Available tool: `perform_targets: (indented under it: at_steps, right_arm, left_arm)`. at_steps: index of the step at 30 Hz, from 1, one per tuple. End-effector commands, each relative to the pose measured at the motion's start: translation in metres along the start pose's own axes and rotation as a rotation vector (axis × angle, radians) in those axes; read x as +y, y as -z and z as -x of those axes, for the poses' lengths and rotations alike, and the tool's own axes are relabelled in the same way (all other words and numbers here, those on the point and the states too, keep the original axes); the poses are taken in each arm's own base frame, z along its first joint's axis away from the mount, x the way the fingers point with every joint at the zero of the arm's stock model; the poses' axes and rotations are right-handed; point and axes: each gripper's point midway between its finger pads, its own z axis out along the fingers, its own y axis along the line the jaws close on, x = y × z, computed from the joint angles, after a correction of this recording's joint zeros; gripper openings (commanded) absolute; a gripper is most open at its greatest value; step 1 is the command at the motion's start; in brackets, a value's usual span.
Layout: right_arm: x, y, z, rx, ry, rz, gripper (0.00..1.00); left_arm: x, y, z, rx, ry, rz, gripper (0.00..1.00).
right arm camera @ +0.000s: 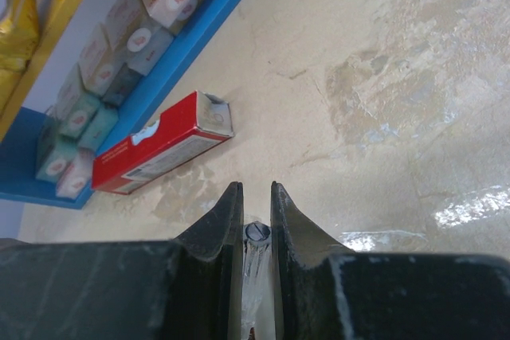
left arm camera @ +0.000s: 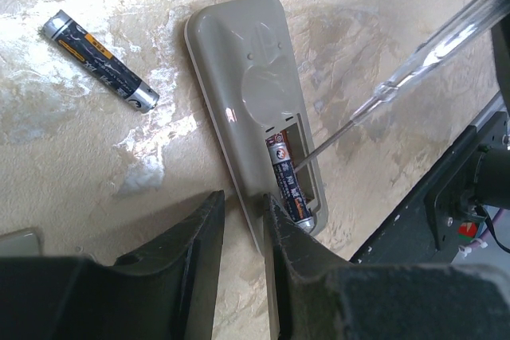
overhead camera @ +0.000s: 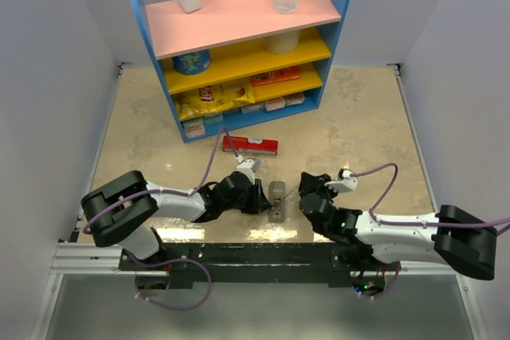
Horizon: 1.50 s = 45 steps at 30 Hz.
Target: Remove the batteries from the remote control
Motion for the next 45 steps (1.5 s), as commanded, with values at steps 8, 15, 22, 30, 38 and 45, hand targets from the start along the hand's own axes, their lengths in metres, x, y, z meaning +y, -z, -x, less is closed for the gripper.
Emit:
perform_targets:
  at_steps: [8, 15, 22, 30, 38, 45]
  right_arm:
    - [0.033, 0.002, 0.025, -0.054, -0.017, 0.047, 0.00]
    - [0.038, -0.003, 0.018, -0.060, 0.047, 0.047, 0.00]
    - [0.054, -0.002, 0.027, -0.072, 0.087, 0.079, 0.00]
    - [0.087, 0.009, 0.040, 0.012, 0.246, 0.152, 0.00]
    - [0.085, 0.010, 0.060, 0.144, 0.405, 0.063, 0.00]
    - [0.024, -0.034, 0.068, 0.292, 0.416, -0.022, 0.00]
  left_arm:
    - [0.019, 0.006, -0.013, 0.040, -0.060, 0.130, 0.32]
    - [0.027, 0.020, 0.005, -0.007, -0.101, 0.225, 0.33]
    - [0.024, 0.033, 0.023, -0.065, -0.115, 0.235, 0.33]
    - [0.014, 0.056, 0.062, -0.139, -0.151, 0.221, 0.35]
    - [0.006, 0.101, 0.122, -0.300, -0.259, 0.215, 0.40]
    - [-0.010, 0.149, 0.157, -0.428, -0.419, 0.230, 0.70]
